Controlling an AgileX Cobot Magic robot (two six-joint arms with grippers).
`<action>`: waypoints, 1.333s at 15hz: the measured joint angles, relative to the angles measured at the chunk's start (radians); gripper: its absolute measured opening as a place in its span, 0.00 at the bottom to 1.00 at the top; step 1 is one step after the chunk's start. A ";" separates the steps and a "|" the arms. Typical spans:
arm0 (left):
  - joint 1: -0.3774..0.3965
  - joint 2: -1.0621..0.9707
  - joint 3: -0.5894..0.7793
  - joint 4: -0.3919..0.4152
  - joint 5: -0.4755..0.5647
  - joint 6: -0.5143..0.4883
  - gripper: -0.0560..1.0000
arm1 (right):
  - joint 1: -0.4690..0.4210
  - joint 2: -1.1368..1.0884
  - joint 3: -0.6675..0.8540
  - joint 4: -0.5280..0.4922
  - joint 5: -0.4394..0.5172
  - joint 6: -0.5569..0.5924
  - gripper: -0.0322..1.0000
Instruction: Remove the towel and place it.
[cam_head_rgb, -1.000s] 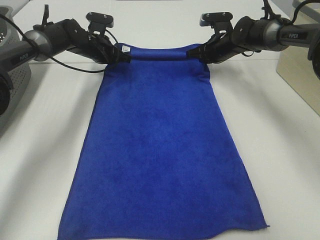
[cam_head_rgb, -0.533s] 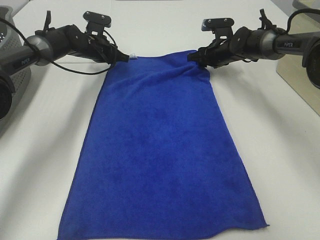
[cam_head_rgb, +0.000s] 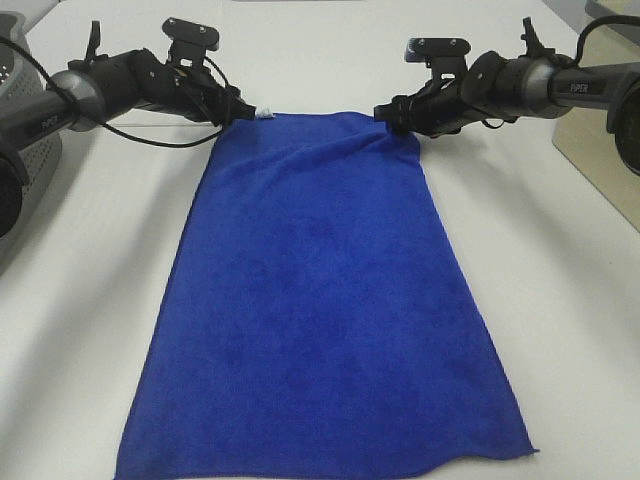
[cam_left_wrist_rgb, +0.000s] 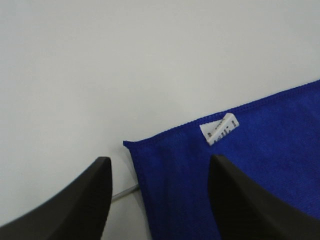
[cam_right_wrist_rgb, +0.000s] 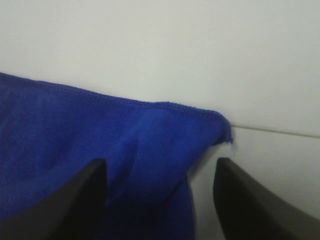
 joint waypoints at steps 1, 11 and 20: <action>0.000 -0.003 0.000 0.007 0.000 0.000 0.57 | 0.000 -0.016 0.000 0.000 0.005 -0.004 0.63; 0.000 -0.086 0.000 0.062 0.345 -0.014 0.57 | -0.081 -0.063 0.000 -0.036 0.094 -0.078 0.63; 0.000 -0.086 0.000 0.064 0.355 -0.022 0.57 | -0.081 0.003 0.000 -0.011 0.043 -0.078 0.63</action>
